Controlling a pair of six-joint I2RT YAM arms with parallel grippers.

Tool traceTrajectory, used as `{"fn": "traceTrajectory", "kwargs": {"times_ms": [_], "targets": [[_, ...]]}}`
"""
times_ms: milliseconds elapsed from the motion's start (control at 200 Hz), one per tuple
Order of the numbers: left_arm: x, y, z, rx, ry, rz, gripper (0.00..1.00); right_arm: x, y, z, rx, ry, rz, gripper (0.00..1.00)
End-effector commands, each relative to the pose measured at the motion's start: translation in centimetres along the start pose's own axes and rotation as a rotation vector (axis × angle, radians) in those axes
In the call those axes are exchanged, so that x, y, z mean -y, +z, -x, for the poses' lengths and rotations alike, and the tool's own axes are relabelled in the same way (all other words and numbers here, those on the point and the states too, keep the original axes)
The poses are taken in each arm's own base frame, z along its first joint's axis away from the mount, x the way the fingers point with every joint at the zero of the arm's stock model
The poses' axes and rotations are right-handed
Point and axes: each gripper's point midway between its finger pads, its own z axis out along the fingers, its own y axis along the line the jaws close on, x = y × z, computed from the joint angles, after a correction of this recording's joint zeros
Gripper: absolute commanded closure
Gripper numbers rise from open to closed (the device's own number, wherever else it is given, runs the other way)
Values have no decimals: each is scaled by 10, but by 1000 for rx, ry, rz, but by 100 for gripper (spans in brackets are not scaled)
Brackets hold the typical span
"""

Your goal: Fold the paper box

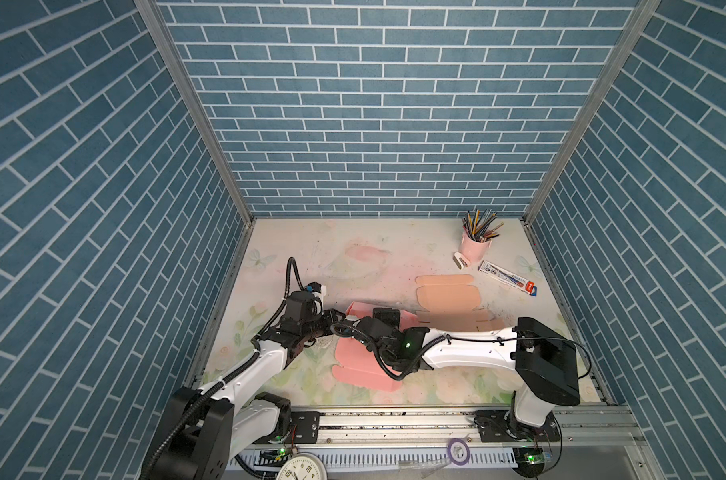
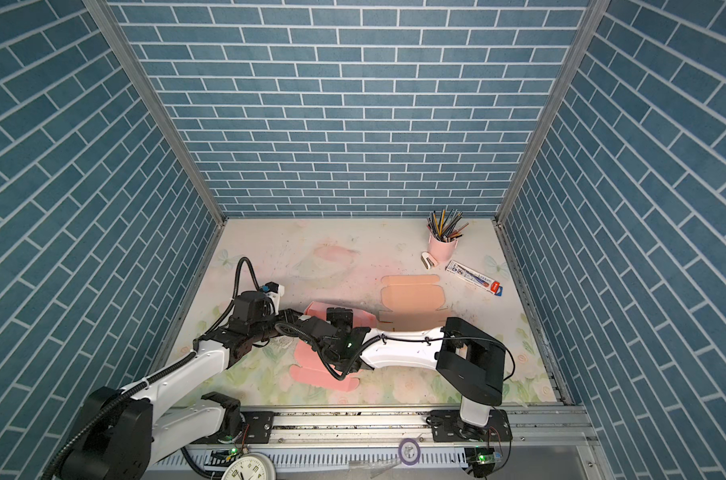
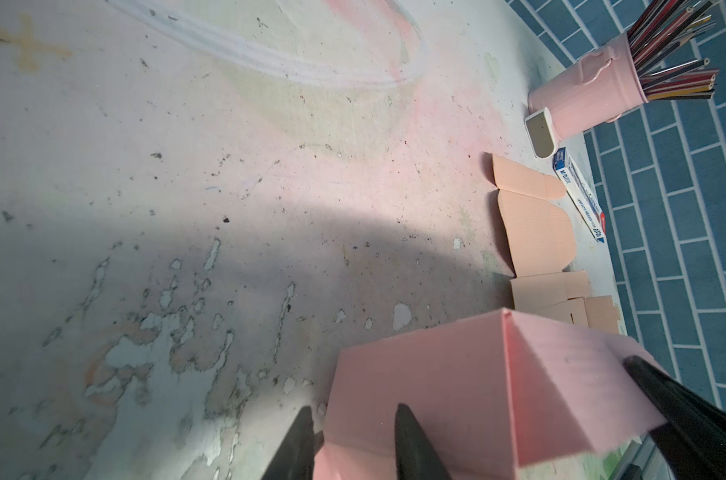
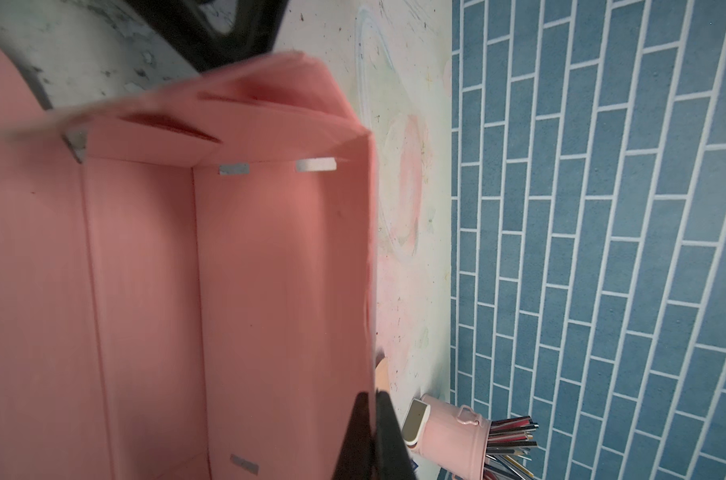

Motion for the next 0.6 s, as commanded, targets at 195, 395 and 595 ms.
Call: {"fn": "traceTrajectory", "kwargs": {"times_ms": [195,395,595], "targets": [[-2,-3,-15,31,15,14,60,-10,0,2,29,-81,-67,100],[-4,-7,-21,60,11,12,56,-20,-1,-3,35,-112,-60,100],[5,-11,-26,83,53,-10,54,-22,-4,-3,50,-122,-75,100]]}}
